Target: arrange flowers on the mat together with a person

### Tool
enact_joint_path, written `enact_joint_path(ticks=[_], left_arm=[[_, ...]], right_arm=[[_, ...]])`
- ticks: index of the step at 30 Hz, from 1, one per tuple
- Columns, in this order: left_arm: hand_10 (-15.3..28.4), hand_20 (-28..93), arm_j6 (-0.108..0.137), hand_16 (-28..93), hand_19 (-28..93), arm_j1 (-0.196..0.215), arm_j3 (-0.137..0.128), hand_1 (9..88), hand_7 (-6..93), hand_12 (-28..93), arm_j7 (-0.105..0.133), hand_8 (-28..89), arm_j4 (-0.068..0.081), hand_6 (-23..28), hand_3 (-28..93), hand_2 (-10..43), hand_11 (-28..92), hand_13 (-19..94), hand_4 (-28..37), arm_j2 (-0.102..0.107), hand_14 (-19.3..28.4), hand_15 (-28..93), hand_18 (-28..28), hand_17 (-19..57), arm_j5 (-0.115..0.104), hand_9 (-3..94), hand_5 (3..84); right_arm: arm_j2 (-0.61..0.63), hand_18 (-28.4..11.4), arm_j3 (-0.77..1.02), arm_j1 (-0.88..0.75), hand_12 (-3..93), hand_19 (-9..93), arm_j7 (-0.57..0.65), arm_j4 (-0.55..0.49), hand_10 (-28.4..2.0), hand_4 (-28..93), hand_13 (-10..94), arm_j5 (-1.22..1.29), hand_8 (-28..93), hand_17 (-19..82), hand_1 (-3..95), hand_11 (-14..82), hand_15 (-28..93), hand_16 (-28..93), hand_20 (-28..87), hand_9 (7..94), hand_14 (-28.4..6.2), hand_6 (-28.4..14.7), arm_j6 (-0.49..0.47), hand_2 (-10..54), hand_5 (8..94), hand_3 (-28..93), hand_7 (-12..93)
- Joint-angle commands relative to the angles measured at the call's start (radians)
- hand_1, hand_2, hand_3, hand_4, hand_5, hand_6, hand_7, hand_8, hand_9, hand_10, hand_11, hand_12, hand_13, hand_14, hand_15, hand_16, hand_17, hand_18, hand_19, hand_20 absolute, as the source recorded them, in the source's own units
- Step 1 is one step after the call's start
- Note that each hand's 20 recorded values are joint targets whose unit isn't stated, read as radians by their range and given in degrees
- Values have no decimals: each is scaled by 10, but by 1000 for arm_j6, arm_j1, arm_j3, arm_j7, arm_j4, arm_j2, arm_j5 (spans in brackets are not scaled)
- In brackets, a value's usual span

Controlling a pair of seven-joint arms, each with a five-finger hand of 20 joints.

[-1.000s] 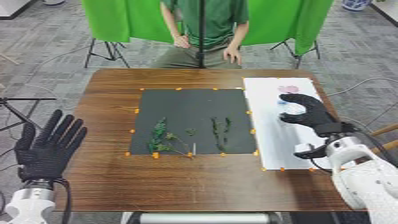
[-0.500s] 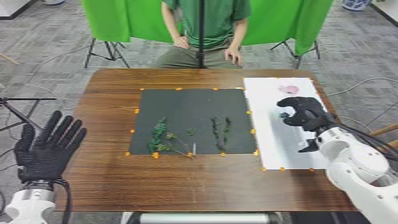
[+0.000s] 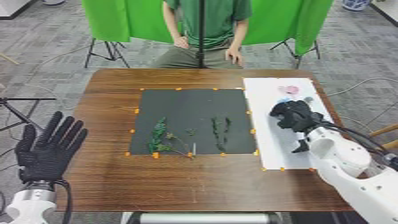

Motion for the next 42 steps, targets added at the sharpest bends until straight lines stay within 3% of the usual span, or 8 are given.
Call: enact_joint_path(ticks=[1,10,20,27,39,40,41,42], left_arm=[[144,117,12,-66,255,11,-2,237,90,76,-26,-92,2,58,699,113,148,289,-283,-17,144,270,120,-28,3,402,438],[143,114,13,-67,255,19,-13,239,90,76,-25,-93,0,60,700,113,150,290,-283,-15,144,270,120,-27,4,403,440],[143,113,21,-68,255,12,-6,241,89,76,-24,-92,3,60,699,114,151,290,-283,-10,145,272,120,-27,-2,403,440],[143,114,17,-68,254,-12,18,241,91,75,-13,-92,12,60,699,114,150,290,-283,1,144,271,120,-27,-2,403,440],[143,114,10,-67,254,-66,63,241,91,76,16,-92,32,59,700,114,149,291,-283,33,144,271,120,-27,-11,402,439],[143,114,12,-68,254,-123,82,241,91,76,-7,-92,67,59,700,114,149,291,-283,30,144,271,120,-27,-5,402,439],[143,114,8,-68,254,-82,75,241,91,76,12,-92,40,59,699,115,149,290,-283,41,143,271,120,-27,-10,402,439],[143,114,8,-68,254,-76,73,241,90,76,16,-92,35,59,700,115,150,291,-283,41,144,271,120,-27,-10,403,439]], right_arm=[[-12,-106,-33,-24,179,527,-25,10,-51,-282,651,-3,-192,248,671,146,169,401,344,614,8,66,38,-95,571,597,316],[14,-107,-48,3,229,550,-81,-98,-51,-282,691,9,-104,269,694,149,195,442,372,655,15,54,116,-95,590,601,345],[-126,-103,-256,271,234,530,-214,-153,-53,-283,684,98,-100,274,688,145,180,441,365,653,14,52,98,-95,587,606,341],[-279,-101,-500,479,228,519,-305,-111,-54,-283,680,158,-101,275,687,149,170,442,363,648,15,51,51,-95,588,607,338],[-515,-100,-821,736,197,510,-283,120,-59,-283,674,243,-186,275,678,176,163,445,361,625,13,50,135,-95,566,616,335],[-554,-100,-819,748,196,508,-301,184,-60,-283,672,243,-188,275,679,177,162,444,359,624,12,50,132,-95,564,616,335],[-544,-100,-853,759,195,507,-268,156,-61,-283,671,254,-189,275,679,178,161,443,359,623,12,50,143,-95,564,616,336],[-555,-100,-876,773,193,505,-256,164,-61,-283,671,259,-190,275,679,179,161,441,358,622,11,50,151,-95,564,617,337]])
